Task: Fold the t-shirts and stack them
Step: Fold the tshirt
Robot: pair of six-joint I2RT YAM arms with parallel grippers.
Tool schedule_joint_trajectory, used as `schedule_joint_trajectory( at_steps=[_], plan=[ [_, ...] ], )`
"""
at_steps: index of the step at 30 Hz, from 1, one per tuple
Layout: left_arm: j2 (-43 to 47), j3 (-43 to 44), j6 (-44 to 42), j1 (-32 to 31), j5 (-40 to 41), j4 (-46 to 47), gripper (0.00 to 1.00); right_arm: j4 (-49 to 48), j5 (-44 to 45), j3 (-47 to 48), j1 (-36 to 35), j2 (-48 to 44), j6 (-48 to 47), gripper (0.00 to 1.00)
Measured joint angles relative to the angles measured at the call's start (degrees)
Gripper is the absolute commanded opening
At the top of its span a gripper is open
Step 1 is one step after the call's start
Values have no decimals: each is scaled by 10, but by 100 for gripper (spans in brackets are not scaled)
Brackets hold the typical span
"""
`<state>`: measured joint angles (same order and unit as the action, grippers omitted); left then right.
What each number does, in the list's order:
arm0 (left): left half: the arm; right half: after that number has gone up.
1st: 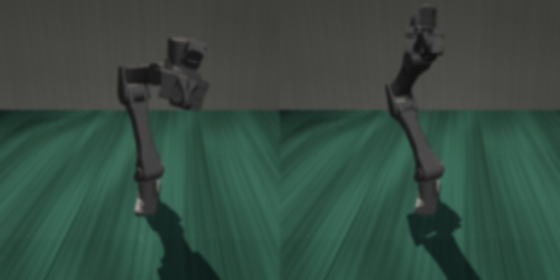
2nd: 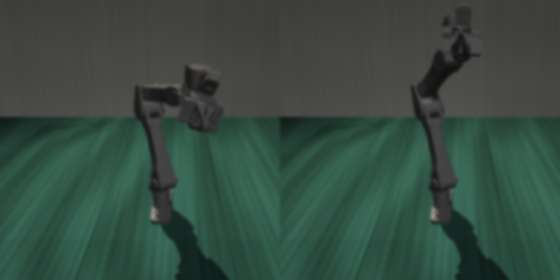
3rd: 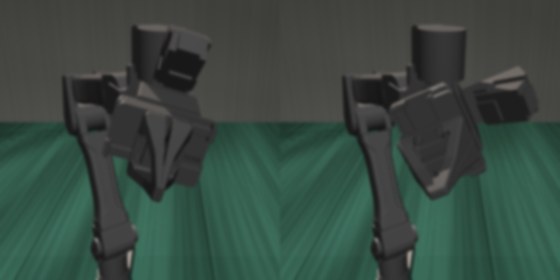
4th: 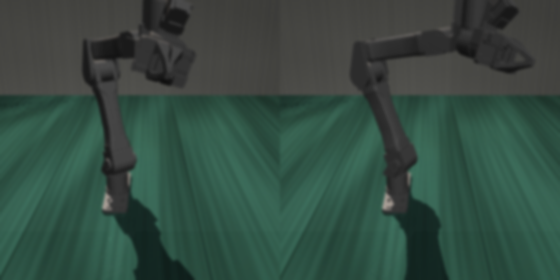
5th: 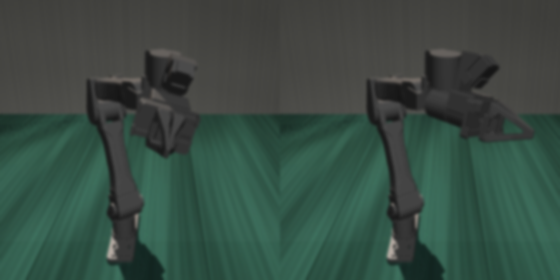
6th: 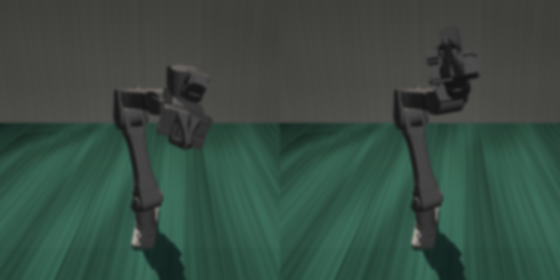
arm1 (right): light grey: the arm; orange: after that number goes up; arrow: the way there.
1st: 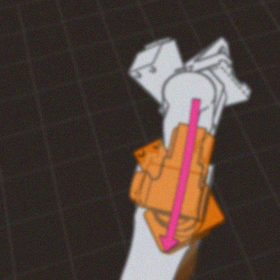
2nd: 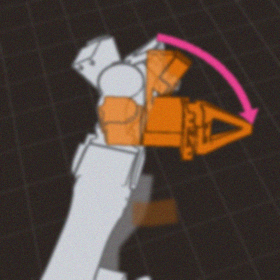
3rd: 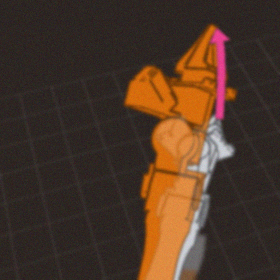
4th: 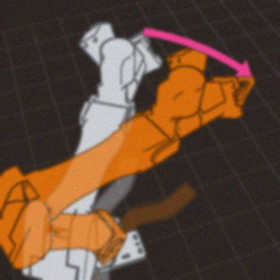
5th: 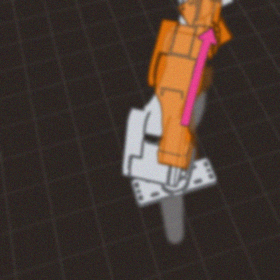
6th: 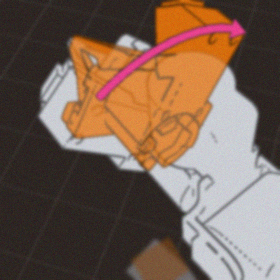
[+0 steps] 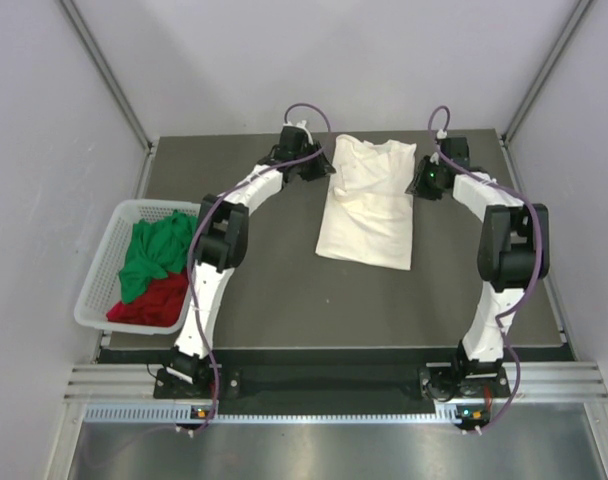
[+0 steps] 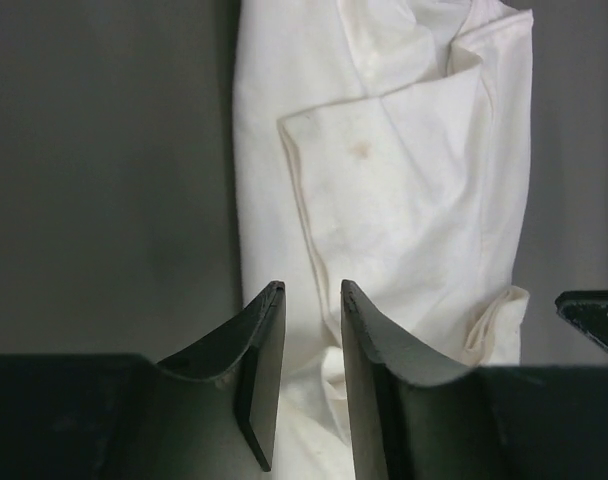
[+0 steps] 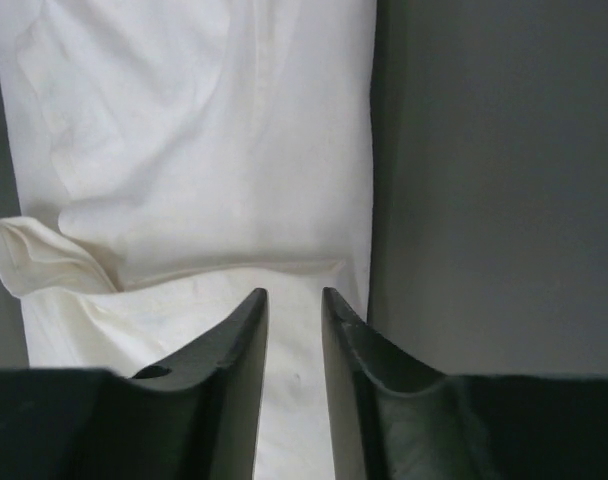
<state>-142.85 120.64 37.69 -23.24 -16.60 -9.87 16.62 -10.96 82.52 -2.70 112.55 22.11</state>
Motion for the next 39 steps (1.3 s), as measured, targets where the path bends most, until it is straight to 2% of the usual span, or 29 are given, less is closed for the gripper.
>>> schedule_joint_trajectory(
  at_steps=[3,6,9,10,13,21,30,39],
  plan=[
    [18,-30,-21,9,0,5,40,0,-26,-34,5,-15,-21,39],
    [65,-111,-52,10,-2,17,41,5,-73,-37,22,-16,-45,35],
    [87,-150,-86,10,-16,18,41,3,-129,-37,60,-16,-62,32],
    [89,-155,-101,10,-24,18,41,2,-147,-36,74,-14,-70,27],
    [87,-157,-139,10,-57,16,41,2,-183,-27,102,2,-90,24],
    [48,-111,-199,12,-124,5,40,2,-233,-10,106,52,-138,31],
    [25,-89,-217,12,-119,-9,43,-1,-269,2,102,68,-174,37],
    [17,-72,-213,12,-110,-7,43,8,-282,28,88,102,-196,38]
  ],
)
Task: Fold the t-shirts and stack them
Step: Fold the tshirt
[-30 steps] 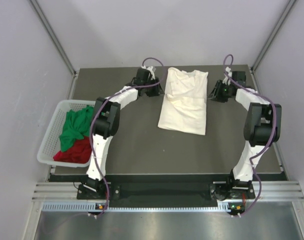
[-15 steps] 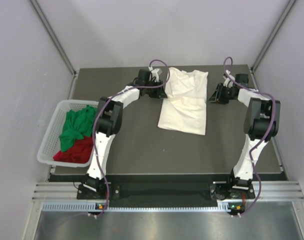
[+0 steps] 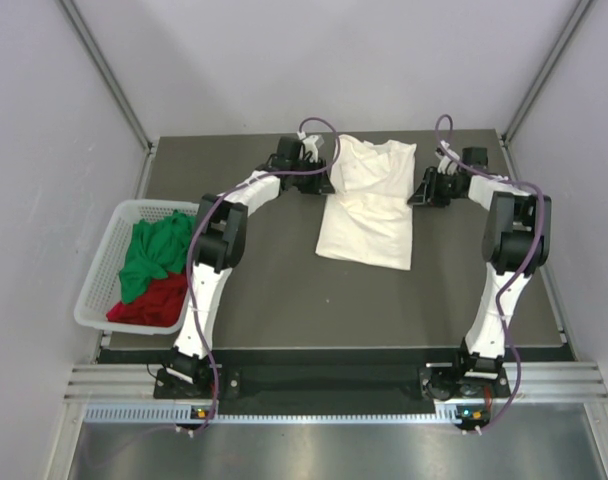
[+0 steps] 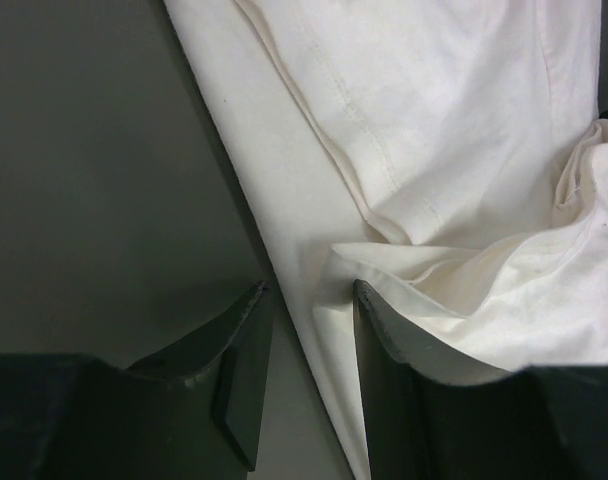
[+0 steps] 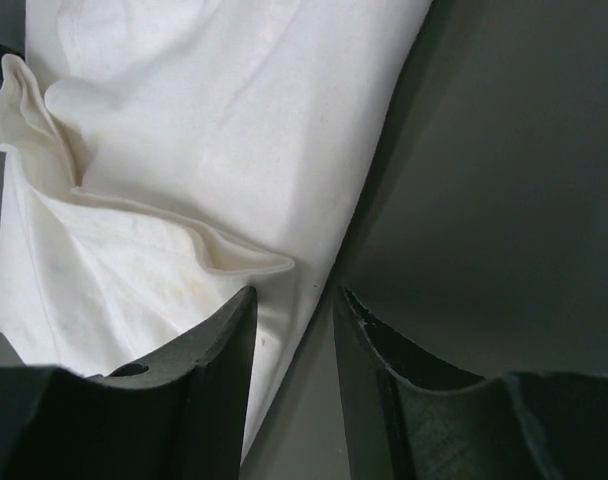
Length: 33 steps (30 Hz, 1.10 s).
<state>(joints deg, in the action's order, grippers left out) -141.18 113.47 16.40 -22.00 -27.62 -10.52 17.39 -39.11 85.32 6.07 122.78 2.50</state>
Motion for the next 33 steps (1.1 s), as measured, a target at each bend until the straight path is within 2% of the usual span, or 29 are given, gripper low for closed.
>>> schedule_joint_trajectory(
  at_steps=[4,7,8,9,11,12,13,14,17,19,20,21,22,23,24,26,27,33],
  plan=[
    [-8,12,2,0,0,0,43,-3,0,0,-1,0,0,33],
    [-17,23,5,0,0,0,43,-8,-1,0,-1,0,1,22],
    [-19,27,5,0,0,0,41,-11,-1,0,-1,0,2,18],
    [-23,30,7,0,0,0,38,-15,0,0,-1,0,5,9],
    [-28,36,10,0,0,1,25,-19,0,0,-1,0,8,0],
    [-28,37,11,0,1,0,11,-20,1,0,-1,0,10,0],
    [-29,37,13,0,2,-1,3,-23,3,-2,-1,0,13,0],
    [-30,37,15,0,3,-1,0,-28,5,-6,-1,0,16,0],
    [-30,37,18,0,13,-1,0,-62,21,-41,-1,-7,29,0],
    [-30,37,22,-1,22,-2,0,-91,30,-79,0,-26,53,5],
    [-30,37,25,-1,25,-2,9,-106,36,-97,-1,-37,62,9],
    [-30,37,26,-2,28,-2,20,-117,42,-113,-1,-48,70,23],
    [-30,37,29,-2,30,-2,31,-126,49,-128,-1,-56,81,30],
    [-30,37,30,-2,33,-2,35,-129,56,-131,-1,-61,85,32],
    [-30,38,32,-1,33,0,43,-135,64,-133,-1,-66,88,35],
    [-27,39,35,0,44,5,45,-136,88,-134,-2,-73,92,44],
    [-24,37,36,0,50,5,45,-135,99,-134,-3,-77,93,45],
    [32,-35,38,8,100,-7,46,-122,147,-156,-3,-119,134,46]
  ],
)
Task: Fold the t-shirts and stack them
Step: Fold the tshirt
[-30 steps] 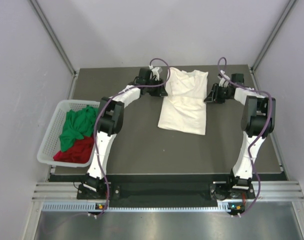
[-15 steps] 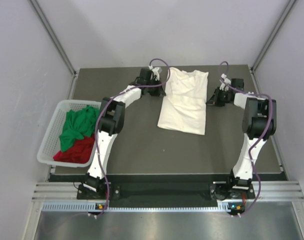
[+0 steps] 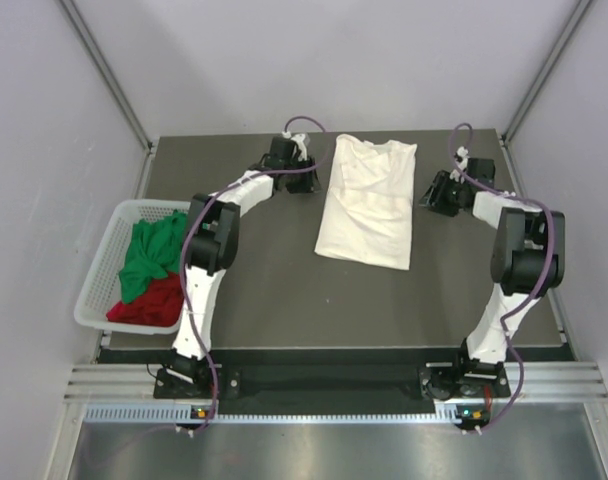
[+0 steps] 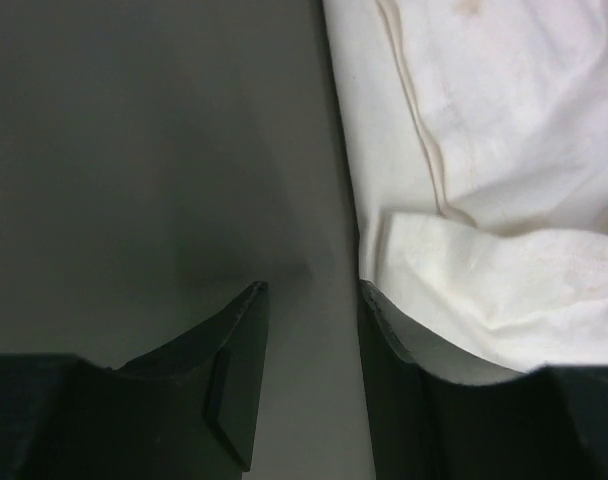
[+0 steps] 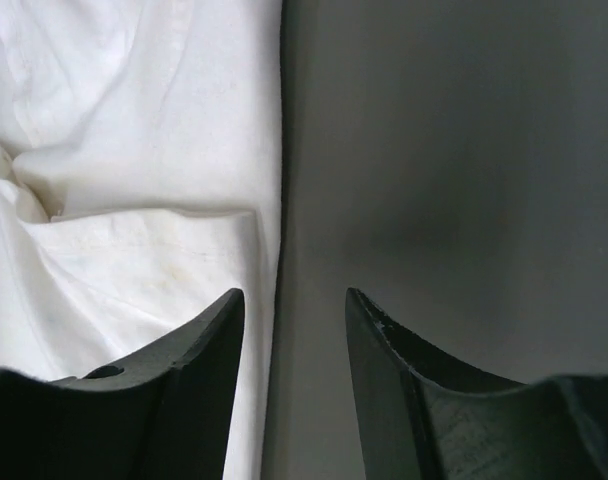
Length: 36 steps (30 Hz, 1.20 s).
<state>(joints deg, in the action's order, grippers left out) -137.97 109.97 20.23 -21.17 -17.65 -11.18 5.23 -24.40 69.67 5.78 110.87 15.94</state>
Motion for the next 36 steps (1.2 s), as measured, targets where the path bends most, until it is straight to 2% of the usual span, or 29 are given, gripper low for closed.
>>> schedule_joint_trajectory(
  at_steps=[5,12,19,27,36],
  plan=[
    [110,-126,-1,7,3,-12,46,17,26,-53,-1,-66,48,50],
    [262,-314,7,7,-31,-3,47,40,32,-170,-16,-181,68,60],
    [285,-443,35,3,-97,61,47,61,14,-236,-38,-195,54,61],
    [273,-478,50,-24,-146,143,46,45,8,-289,-64,-242,57,57],
    [271,-486,54,-29,-146,165,45,52,16,-297,-79,-250,66,53]
  ],
)
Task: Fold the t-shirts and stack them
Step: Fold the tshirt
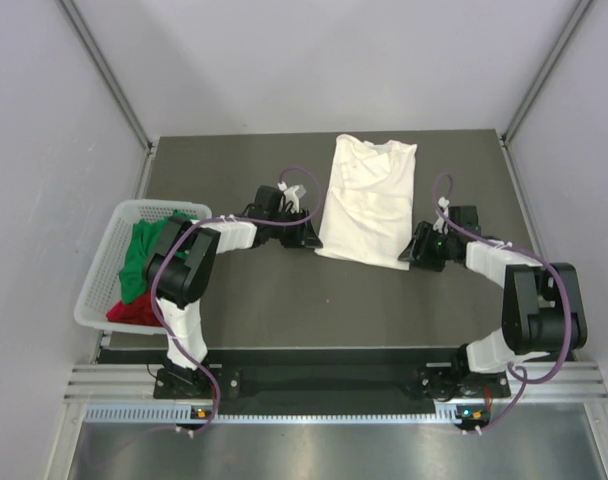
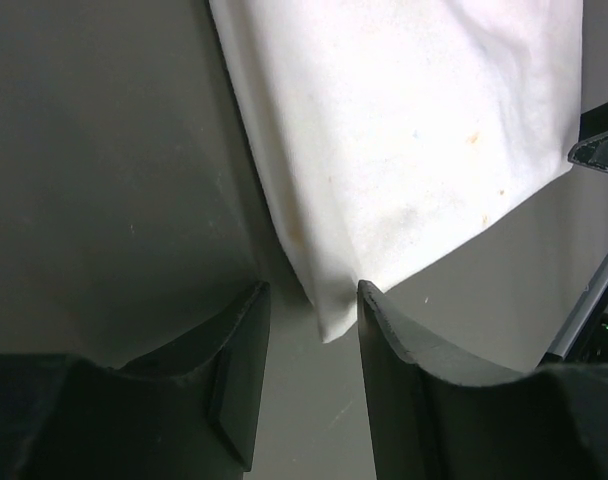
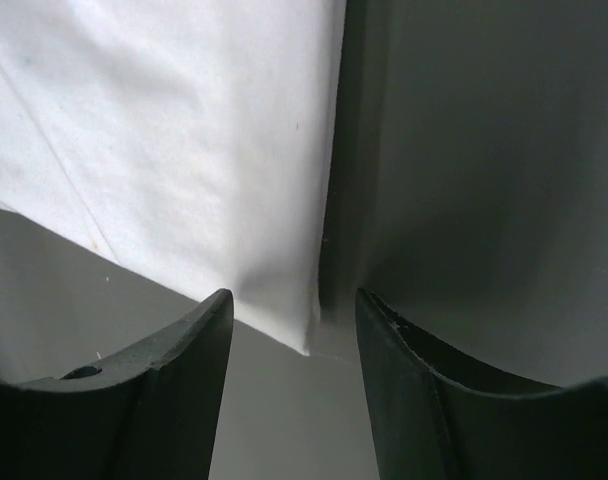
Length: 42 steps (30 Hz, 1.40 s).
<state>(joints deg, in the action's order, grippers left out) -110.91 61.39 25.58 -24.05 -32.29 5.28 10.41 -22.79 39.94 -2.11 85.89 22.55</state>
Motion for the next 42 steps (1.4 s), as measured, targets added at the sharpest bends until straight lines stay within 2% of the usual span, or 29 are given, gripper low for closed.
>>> schedule_joint_trajectory(
  at_steps=[6,9,10,11,12,13,28,32,34,35,37,38,42],
  plan=[
    [0,-2,-1,-4,4,1,43,-3,3,-21,0,-17,6,46],
    [1,-6,-1,-7,5,3,30,-2,5,-30,0,-25,7,38],
    [1,-8,-2,-8,7,3,23,-2,7,-33,0,-26,7,34],
    [1,-9,-1,-9,7,2,6,-2,7,-34,0,-26,6,17],
    [1,-11,-3,-10,9,-1,0,-2,7,-36,0,-26,4,8],
    [1,-12,-3,-12,9,-3,0,3,13,-37,-1,-26,5,0],
    [28,-4,7,-44,88,-99,0,28,63,-54,-4,-52,33,0],
    [33,-5,16,-49,97,-112,9,19,67,-74,-4,-72,51,0],
    [35,-6,20,-51,97,-117,18,16,68,-83,-4,-82,59,0],
    [37,-7,22,-51,97,-120,27,14,69,-88,-4,-86,62,5],
    [43,-8,31,-52,95,-131,30,12,73,-98,-4,-99,71,20],
    [47,-8,35,-52,100,-142,33,14,74,-101,-4,-106,76,32],
    [64,-6,48,-52,129,-188,36,41,85,-97,-3,-125,78,40]
  ],
)
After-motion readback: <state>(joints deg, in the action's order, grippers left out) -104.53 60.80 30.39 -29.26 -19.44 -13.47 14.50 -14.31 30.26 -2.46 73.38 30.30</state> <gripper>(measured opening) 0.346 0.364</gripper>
